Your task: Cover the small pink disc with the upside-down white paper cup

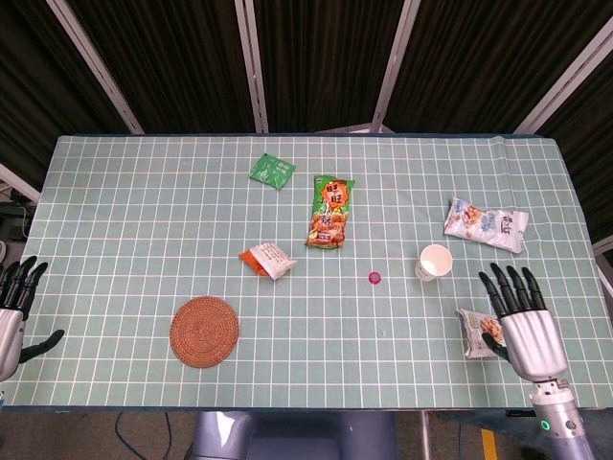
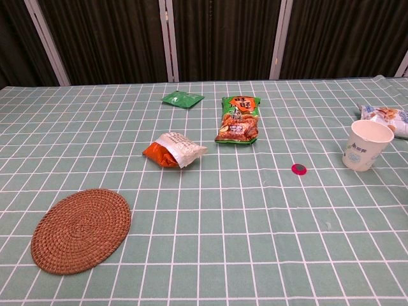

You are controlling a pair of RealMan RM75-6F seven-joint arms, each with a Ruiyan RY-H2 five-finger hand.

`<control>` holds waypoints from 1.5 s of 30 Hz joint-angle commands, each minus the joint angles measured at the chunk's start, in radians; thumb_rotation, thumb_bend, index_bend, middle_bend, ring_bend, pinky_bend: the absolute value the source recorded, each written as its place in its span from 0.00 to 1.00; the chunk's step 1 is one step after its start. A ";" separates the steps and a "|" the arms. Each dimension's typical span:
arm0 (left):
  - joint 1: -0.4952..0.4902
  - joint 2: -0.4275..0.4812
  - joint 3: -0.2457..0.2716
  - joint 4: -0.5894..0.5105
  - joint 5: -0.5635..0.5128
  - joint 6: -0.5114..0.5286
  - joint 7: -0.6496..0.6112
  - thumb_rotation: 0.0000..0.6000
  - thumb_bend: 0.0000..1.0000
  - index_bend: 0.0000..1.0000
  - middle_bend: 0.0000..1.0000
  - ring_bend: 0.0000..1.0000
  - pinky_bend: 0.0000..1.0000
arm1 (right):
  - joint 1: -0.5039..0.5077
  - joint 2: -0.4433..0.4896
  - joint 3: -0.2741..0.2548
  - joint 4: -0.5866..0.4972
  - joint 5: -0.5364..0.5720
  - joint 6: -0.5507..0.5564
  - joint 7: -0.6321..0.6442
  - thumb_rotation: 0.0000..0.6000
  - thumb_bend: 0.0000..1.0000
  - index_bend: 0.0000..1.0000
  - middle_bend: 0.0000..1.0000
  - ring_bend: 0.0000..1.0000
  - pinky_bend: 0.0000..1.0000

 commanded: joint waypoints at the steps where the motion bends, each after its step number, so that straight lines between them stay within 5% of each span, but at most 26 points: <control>1: -0.004 -0.007 -0.006 0.007 -0.014 -0.012 0.005 1.00 0.00 0.00 0.00 0.00 0.00 | 0.143 -0.060 -0.006 0.103 -0.149 -0.120 -0.154 1.00 0.00 0.00 0.00 0.00 0.00; 7: -0.011 -0.017 -0.017 0.016 -0.041 -0.030 0.020 1.00 0.00 0.00 0.00 0.00 0.00 | 0.285 -0.102 0.000 0.136 -0.194 -0.336 -0.313 1.00 0.00 0.00 0.00 0.00 0.00; 15: -0.016 -0.021 -0.032 0.031 -0.084 -0.054 0.017 1.00 0.00 0.00 0.00 0.00 0.00 | 0.382 -0.195 0.048 0.203 -0.054 -0.615 -0.584 1.00 0.00 0.00 0.00 0.00 0.00; 31: -0.031 -0.031 -0.035 0.031 -0.101 -0.084 0.037 1.00 0.00 0.00 0.00 0.00 0.00 | 0.391 -0.236 0.092 0.331 0.136 -0.641 -0.893 1.00 0.00 0.00 0.00 0.00 0.00; 42: -0.033 -0.029 -0.033 0.019 -0.094 -0.083 0.045 1.00 0.00 0.00 0.00 0.00 0.00 | 0.404 -0.243 0.055 0.386 0.170 -0.634 -0.949 1.00 0.00 0.00 0.00 0.00 0.00; 45: -0.032 -0.028 -0.032 0.019 -0.093 -0.081 0.041 1.00 0.00 0.00 0.00 0.00 0.00 | 0.416 -0.253 0.036 0.418 0.147 -0.623 -0.923 1.00 0.02 0.06 0.09 0.00 0.07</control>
